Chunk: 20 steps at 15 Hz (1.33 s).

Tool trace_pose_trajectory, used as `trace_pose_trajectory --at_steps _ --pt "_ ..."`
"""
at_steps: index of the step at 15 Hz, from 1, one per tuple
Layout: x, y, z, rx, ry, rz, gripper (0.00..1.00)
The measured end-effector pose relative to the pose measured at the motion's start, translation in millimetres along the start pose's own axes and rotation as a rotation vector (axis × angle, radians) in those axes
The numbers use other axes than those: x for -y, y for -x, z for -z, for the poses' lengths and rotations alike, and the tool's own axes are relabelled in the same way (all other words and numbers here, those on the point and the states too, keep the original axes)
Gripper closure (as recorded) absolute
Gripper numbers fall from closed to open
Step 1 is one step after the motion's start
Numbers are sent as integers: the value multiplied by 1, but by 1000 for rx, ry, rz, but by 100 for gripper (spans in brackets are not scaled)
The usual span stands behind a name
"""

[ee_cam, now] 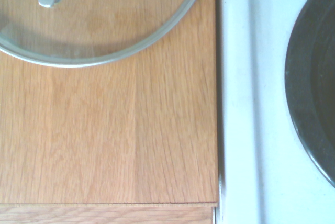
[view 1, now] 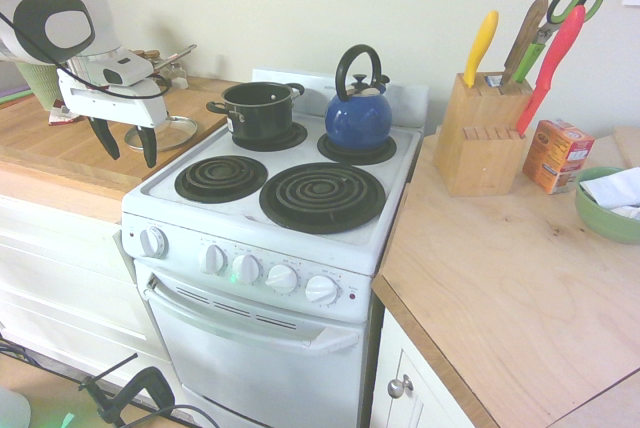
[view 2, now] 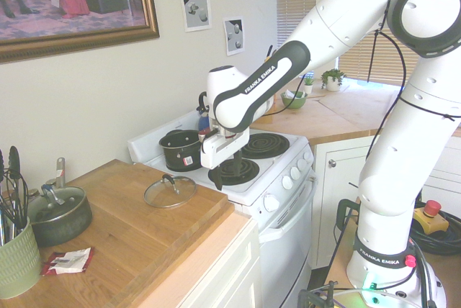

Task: Cover the lid of the pot

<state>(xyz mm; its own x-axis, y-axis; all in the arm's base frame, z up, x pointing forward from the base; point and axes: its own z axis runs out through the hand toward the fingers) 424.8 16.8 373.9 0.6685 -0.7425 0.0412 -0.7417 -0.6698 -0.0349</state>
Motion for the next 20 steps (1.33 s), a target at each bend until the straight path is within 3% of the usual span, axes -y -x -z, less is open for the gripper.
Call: trace_pose_trajectory --at_steps 3,6,11,18,19,20 --pt "5 3 3 -3 11 -5 0" --pt "39 13 27 -39 0 -51 0" --pt "112 0 53 -50 -44 -241 0" --pt "179 -64 2 -44 -48 -337 0" --pt "183 -68 2 -46 -48 -339 100" --pt "185 -69 1 -46 -46 -339 100"
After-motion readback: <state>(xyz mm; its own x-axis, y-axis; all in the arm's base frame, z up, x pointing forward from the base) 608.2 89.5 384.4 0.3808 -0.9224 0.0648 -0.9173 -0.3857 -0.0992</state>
